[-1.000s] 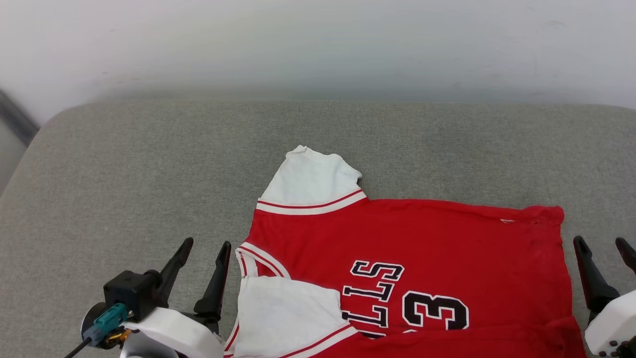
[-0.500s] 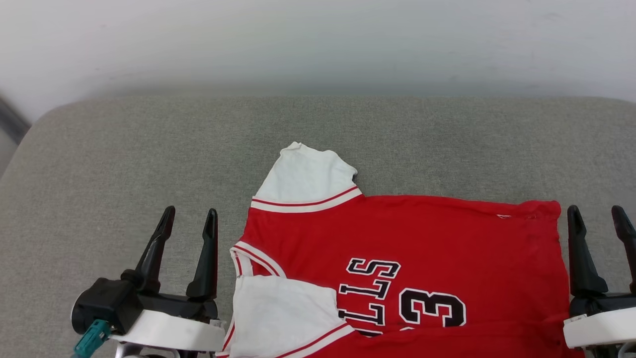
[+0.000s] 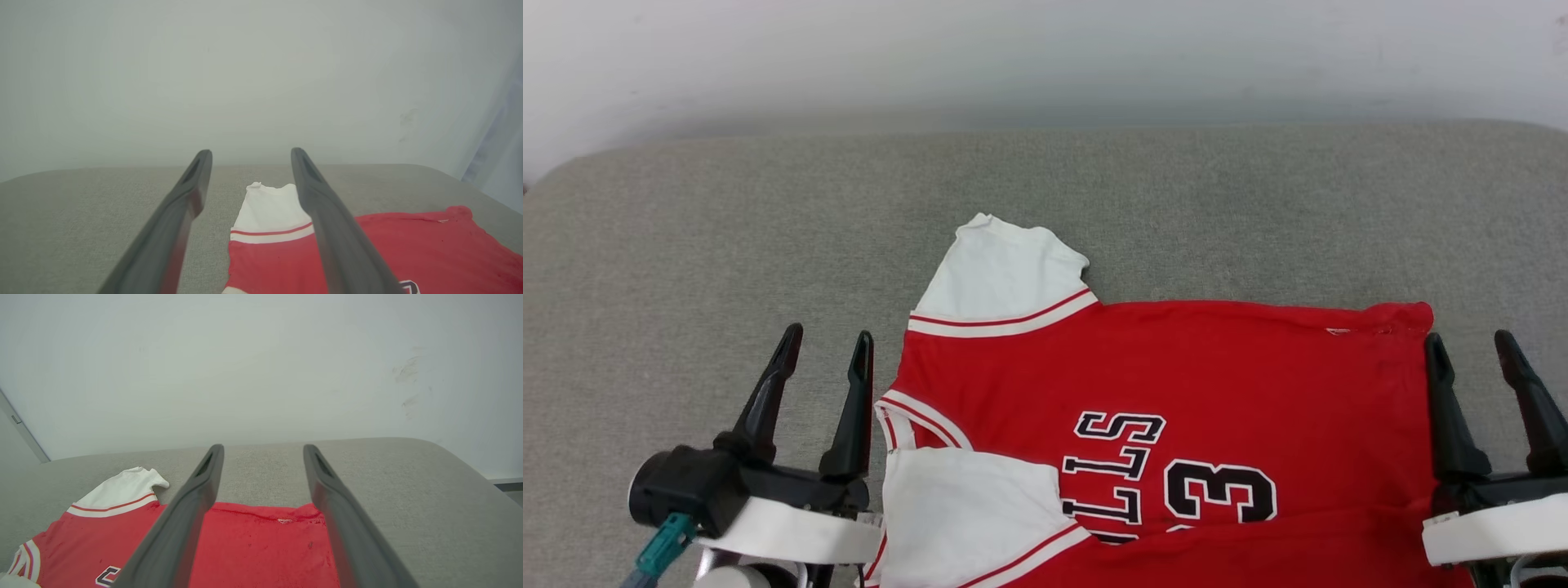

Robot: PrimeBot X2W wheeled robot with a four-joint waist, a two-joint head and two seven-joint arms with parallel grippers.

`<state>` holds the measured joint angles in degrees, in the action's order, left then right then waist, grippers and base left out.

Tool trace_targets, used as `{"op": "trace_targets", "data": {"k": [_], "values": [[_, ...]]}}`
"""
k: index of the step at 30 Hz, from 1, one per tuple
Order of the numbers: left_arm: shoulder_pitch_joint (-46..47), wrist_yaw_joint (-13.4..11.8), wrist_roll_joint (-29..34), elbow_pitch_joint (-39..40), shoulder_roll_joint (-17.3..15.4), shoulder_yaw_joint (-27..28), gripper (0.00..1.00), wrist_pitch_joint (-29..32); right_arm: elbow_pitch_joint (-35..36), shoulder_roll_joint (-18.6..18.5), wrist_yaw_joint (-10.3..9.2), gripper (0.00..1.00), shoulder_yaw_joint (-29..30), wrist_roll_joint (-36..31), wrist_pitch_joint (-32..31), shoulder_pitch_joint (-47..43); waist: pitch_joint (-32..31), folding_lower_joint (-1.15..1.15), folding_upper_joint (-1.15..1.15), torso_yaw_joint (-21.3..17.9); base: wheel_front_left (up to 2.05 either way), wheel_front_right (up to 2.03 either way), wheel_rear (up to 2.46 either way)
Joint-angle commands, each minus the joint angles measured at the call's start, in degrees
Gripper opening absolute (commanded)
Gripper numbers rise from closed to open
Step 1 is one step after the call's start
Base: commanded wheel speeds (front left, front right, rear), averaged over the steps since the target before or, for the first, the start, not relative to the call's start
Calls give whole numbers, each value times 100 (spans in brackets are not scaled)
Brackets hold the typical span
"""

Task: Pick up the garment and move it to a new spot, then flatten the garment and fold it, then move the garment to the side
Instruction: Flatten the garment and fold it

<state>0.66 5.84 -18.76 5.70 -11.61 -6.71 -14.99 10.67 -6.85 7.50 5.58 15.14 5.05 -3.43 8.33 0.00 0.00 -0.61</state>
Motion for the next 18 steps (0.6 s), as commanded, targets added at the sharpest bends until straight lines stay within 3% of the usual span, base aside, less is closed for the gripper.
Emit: {"op": "trace_targets", "data": {"k": [1, 5, 10, 18], "values": [[128, 32, 19, -25, -39, 14, 100, -25, 32, -9, -3, 100, 30, 28, 40, 92, 136, 0, 0, -94, 0, 0, 0], [738, 110, -6, -259, -453, -115, 100, 205, 104, 0, -3, 100, -3, 77, 37, 231, 491, 0, 0, -271, 0, 0, 0], [1886, 150, -291, -623, -1100, -505, 100, 1506, 16, 77, -3, 100, -74, 106, 89, 366, 887, 0, 0, -489, 0, 0, 0], [3996, 153, -1422, -1069, -2369, -1608, 100, 3991, -180, 167, -3, 100, -345, 102, 215, 660, 1404, 0, 0, -877, 0, 0, 0]]}}
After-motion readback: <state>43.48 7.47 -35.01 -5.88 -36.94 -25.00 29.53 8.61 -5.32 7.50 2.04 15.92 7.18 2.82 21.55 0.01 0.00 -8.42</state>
